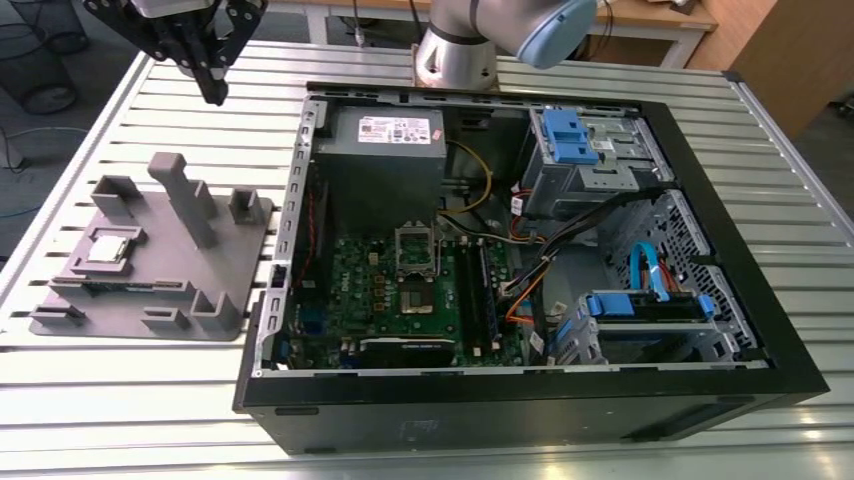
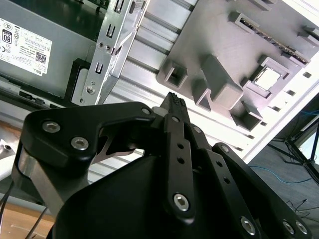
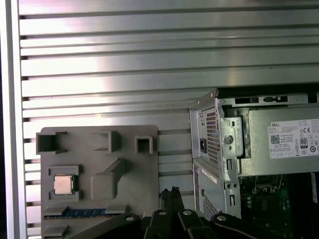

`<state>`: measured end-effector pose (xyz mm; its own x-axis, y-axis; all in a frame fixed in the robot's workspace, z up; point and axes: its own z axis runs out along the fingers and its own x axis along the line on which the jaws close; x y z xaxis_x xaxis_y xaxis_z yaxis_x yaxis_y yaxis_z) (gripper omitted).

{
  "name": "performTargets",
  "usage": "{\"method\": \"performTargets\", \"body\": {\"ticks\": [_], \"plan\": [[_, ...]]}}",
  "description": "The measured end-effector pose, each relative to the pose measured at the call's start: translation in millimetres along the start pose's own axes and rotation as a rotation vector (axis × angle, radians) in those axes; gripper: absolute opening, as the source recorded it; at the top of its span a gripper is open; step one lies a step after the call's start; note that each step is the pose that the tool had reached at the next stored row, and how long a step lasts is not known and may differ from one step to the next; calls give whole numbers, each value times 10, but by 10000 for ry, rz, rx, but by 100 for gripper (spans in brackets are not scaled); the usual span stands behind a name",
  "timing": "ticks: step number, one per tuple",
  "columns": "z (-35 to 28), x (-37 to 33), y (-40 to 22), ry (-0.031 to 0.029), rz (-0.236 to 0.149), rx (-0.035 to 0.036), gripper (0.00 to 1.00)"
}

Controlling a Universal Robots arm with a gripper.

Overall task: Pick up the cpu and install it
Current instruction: 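Reach for the cpu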

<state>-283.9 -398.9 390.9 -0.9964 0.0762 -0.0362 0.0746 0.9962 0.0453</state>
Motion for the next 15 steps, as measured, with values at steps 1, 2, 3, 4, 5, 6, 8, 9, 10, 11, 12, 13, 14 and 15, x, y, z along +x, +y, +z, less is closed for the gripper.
{"method": "performTargets", "body": {"ticks": [1,2,3,4,5,6,8,9,10,11,12,13,14,15], "plan": [[0,1,0,0,0,1,11],[0,4,0,0,1,0,11],[0,7,-1,-1,1,0,11],[0,10,-1,0,1,0,11],[0,14,-1,0,0,0,11],[-1,18,-1,0,1,0,11],[-1,28,-2,0,1,0,11],[-2,32,-3,0,0,1,11],[-1,36,-3,0,0,0,11],[-1,38,-3,0,-1,0,11],[-2,39,-3,0,-1,0,11],[-2,40,-3,0,-1,0,11],[-2,46,-3,0,0,0,11],[-2,51,-4,0,0,0,11]]}}
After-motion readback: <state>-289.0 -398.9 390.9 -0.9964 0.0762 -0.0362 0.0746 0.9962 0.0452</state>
